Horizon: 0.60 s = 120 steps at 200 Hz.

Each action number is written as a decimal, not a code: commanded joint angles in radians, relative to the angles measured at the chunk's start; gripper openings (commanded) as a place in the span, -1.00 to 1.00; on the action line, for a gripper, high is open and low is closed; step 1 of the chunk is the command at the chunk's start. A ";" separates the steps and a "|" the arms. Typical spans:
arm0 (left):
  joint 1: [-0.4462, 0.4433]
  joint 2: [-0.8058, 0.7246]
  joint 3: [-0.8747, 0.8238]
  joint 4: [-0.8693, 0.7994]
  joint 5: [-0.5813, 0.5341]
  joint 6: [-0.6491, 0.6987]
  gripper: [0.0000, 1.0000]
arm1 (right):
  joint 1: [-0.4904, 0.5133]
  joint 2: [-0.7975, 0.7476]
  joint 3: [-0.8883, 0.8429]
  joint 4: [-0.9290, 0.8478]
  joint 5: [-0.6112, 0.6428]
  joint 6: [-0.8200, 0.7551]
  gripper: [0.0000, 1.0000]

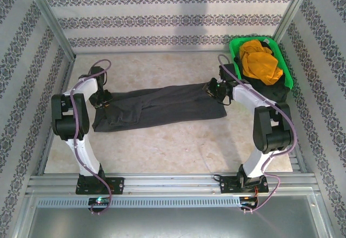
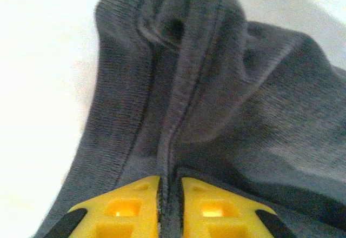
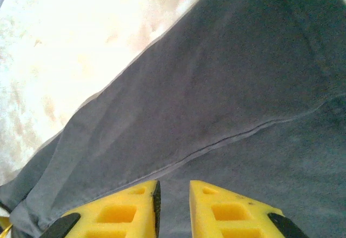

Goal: Fold and stack the t-shirts

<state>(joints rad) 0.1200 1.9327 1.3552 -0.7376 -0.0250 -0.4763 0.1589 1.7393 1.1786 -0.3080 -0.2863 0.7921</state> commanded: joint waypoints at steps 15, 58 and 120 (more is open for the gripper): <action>-0.001 -0.090 0.009 -0.051 -0.091 0.001 -0.22 | -0.035 0.030 0.072 -0.109 0.088 -0.078 -0.55; -0.124 -0.246 -0.076 -0.026 0.085 -0.208 -0.22 | -0.047 0.123 0.185 -0.203 0.095 -0.157 -0.54; -0.152 -0.049 -0.130 0.069 0.159 -0.421 -0.28 | -0.021 0.437 0.507 -0.512 0.157 -0.215 -0.50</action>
<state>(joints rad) -0.0700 1.8053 1.2240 -0.6830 0.1173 -0.8013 0.1162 2.0819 1.5791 -0.6018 -0.1890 0.6220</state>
